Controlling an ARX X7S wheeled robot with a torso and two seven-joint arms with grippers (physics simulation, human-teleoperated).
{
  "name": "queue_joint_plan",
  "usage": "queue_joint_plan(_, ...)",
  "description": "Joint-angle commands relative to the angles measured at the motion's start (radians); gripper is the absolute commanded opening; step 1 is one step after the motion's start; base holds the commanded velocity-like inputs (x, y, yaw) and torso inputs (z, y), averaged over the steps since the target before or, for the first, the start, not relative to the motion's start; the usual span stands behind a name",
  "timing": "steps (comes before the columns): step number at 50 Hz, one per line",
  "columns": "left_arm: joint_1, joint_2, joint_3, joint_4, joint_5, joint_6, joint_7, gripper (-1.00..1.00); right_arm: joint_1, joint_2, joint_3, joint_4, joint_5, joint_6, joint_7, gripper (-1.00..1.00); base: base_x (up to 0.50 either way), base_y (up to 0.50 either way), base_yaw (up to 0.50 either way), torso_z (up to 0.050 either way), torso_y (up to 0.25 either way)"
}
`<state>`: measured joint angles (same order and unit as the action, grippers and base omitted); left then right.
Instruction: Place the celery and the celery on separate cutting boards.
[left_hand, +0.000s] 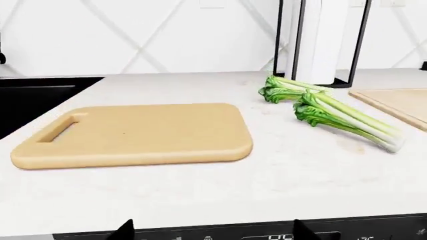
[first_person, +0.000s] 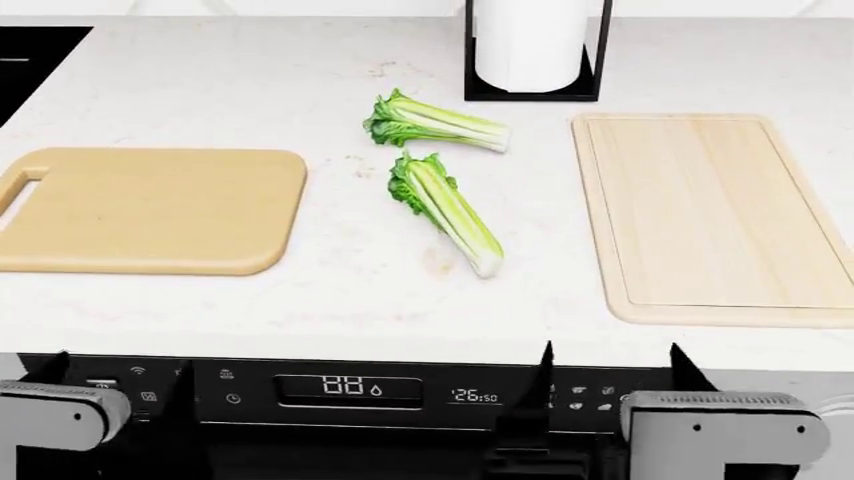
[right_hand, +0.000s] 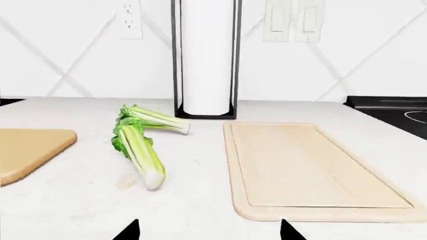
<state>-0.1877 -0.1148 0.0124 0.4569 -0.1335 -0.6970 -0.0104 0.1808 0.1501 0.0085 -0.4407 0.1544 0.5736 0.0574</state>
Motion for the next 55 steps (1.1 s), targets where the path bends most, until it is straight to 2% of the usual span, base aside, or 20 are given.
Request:
queue_joint_plan(1, -0.203, -0.05, -0.076, 0.206, -0.078, -0.405, 0.06, 1.0, 0.203, 0.126, 0.128, -0.317, 0.1, 0.482, -0.059, 1.0, 0.0, 0.0, 0.0, 0.0, 0.0)
queue_joint_plan(4, -0.231, -0.059, -0.092, 0.222, -0.091, -0.454, 0.062, 1.0, 0.227, 0.159, 0.119, -0.318, 0.095, 0.531, -0.057, 1.0, 0.0, 0.0, 0.0, 0.0, 0.0)
queue_joint_plan(7, -0.254, -0.075, -0.08, 0.231, -0.09, -0.481, 0.059, 1.0, 0.227, 0.139, 0.177, -0.328, 0.137, 0.539, -0.084, 1.0, 0.0, 0.0, 0.0, 0.0, 0.0)
queue_joint_plan(17, -0.287, -0.077, -0.111, 0.274, -0.112, -0.547, 0.055, 1.0, 0.233, 0.156, 0.203, -0.34, 0.156, 0.57, -0.092, 1.0, 0.29, -0.12, 0.0, 0.0, 0.0)
queue_joint_plan(33, -0.344, -0.082, -0.123, 0.254, -0.125, -0.582, 0.045, 1.0, 0.28, 0.164, 0.202, -0.292, 0.17, 0.575, -0.098, 1.0, 0.48, -0.2, 0.0, 0.0, 0.0)
queue_joint_plan(55, -0.366, -0.076, -0.139, 0.281, -0.15, -0.706, 0.022, 1.0, 0.283, 0.173, 0.192, -0.311, 0.184, 0.61, -0.086, 1.0, 0.49, 0.0, 0.0, 0.0, 0.001)
